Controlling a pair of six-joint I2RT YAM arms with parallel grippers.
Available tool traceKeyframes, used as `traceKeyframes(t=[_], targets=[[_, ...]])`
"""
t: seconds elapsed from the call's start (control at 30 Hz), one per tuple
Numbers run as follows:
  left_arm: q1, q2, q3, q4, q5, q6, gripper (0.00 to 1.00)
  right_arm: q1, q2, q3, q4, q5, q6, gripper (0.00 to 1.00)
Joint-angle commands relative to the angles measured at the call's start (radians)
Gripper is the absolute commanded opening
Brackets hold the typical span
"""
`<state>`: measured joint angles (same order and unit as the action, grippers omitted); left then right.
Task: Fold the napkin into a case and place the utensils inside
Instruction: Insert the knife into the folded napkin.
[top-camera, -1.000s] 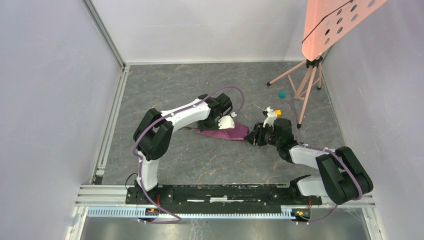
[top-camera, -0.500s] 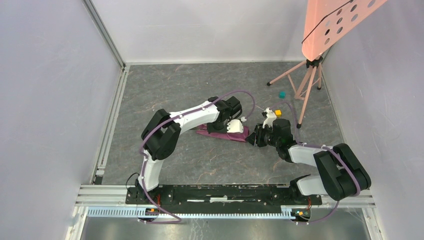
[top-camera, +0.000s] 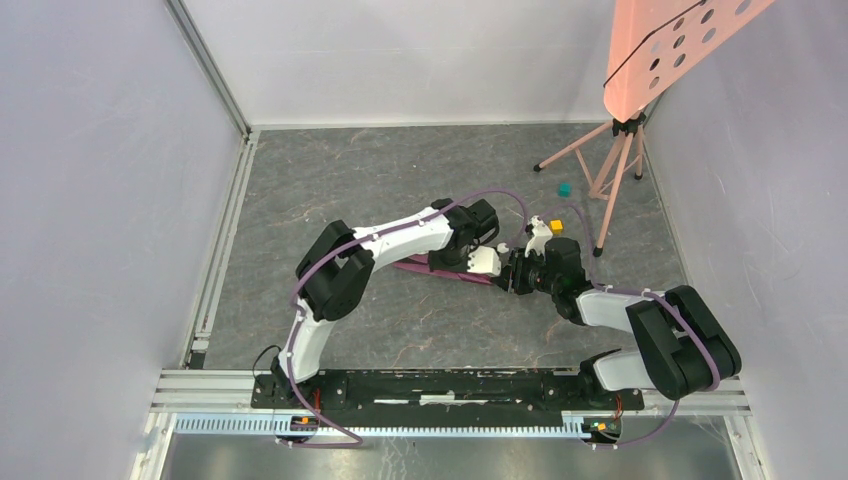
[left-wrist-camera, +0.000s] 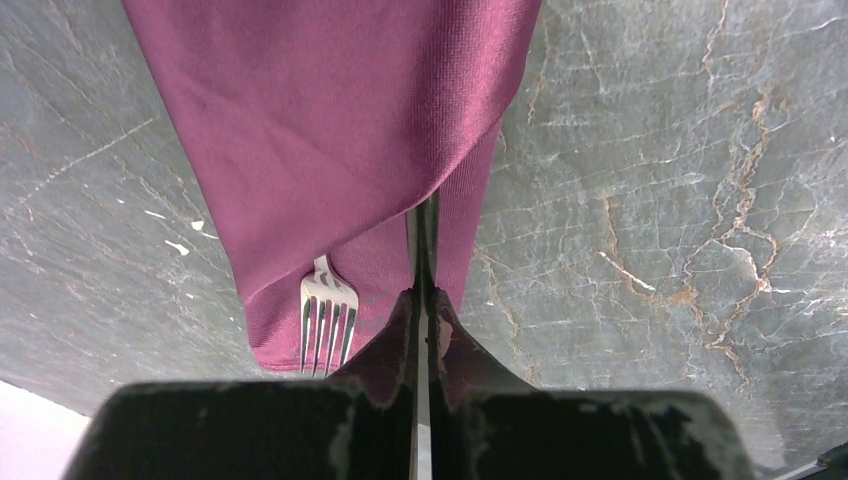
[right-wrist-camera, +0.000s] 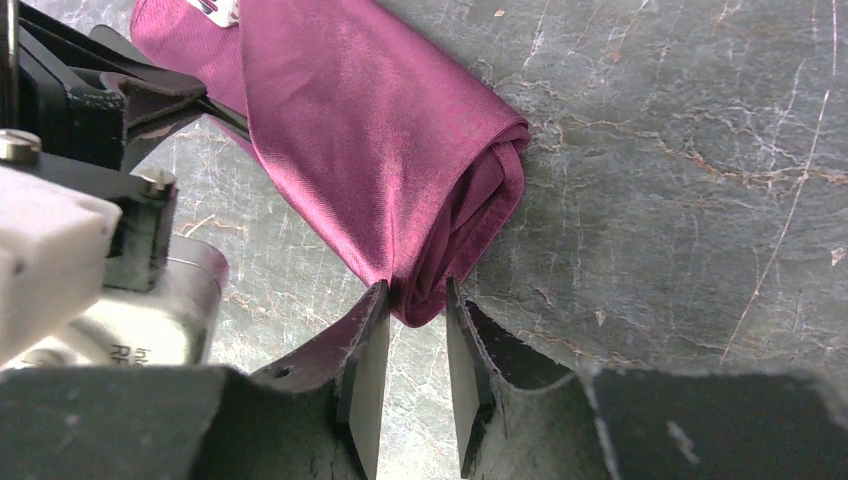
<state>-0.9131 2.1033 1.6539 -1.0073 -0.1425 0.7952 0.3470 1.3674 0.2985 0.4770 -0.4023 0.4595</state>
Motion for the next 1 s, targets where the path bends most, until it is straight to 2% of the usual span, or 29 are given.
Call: traceKeyframes(t=[0.0, 0.57, 0.6, 0.73, 0.83, 0.97], targets=[[-0.003, 0.019, 0.052, 0.001, 0.039, 0.062, 0.02, 0.007, -0.004, 0.013, 0.044, -0.003, -0.002, 0.33], [-0.002, 0.086, 0.066, 0.055, 0.001, 0.14, 0.02, 0.006, -0.007, 0.011, 0.048, -0.004, -0.004, 0.33], [-0.003, 0.086, 0.067, 0.052, 0.002, 0.139, 0.05, 0.006, -0.007, 0.011, 0.048, -0.002, -0.005, 0.33], [-0.003, 0.053, 0.05, 0.057, -0.004, 0.122, 0.34, 0.006, -0.01, 0.011, 0.048, 0.0, -0.006, 0.33], [-0.004, -0.012, 0.02, 0.07, -0.005, 0.099, 0.42, 0.005, -0.011, 0.013, 0.044, 0.005, -0.011, 0.33], [-0.008, -0.152, -0.044, 0.104, 0.001, 0.057, 0.46, 0.006, -0.031, 0.023, 0.008, 0.037, -0.036, 0.36]])
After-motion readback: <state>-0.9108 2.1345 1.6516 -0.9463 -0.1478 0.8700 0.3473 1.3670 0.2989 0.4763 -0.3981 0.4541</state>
